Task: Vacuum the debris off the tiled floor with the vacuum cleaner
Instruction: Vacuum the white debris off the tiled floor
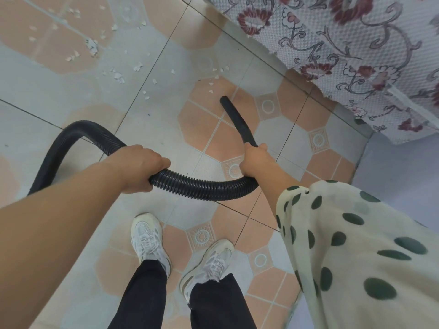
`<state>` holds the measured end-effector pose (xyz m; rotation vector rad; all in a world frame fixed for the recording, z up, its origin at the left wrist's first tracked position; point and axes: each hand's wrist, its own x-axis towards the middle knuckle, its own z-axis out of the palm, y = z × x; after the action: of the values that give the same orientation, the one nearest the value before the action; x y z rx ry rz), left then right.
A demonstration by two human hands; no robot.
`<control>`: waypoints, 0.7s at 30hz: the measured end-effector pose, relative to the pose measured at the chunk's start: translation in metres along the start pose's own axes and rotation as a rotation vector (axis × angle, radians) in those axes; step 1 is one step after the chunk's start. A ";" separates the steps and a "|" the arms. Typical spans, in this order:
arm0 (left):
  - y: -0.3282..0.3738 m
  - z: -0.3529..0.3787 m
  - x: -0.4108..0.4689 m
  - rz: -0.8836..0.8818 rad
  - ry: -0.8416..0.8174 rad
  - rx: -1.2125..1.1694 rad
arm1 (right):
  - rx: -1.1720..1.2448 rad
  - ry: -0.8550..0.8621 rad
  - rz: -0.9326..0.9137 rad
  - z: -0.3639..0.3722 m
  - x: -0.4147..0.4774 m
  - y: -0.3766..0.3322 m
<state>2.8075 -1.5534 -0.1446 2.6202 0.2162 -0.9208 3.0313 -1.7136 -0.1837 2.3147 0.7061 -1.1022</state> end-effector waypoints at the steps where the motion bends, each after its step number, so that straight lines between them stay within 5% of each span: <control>1: -0.003 -0.003 0.002 -0.005 0.006 0.013 | -0.005 0.002 0.002 -0.004 0.002 -0.001; 21: -0.046 -0.032 0.024 -0.046 0.022 -0.067 | 0.020 0.063 0.020 -0.063 0.035 -0.027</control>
<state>2.8328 -1.4979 -0.1488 2.5750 0.3087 -0.8842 3.0681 -1.6466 -0.1818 2.3770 0.6960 -1.0363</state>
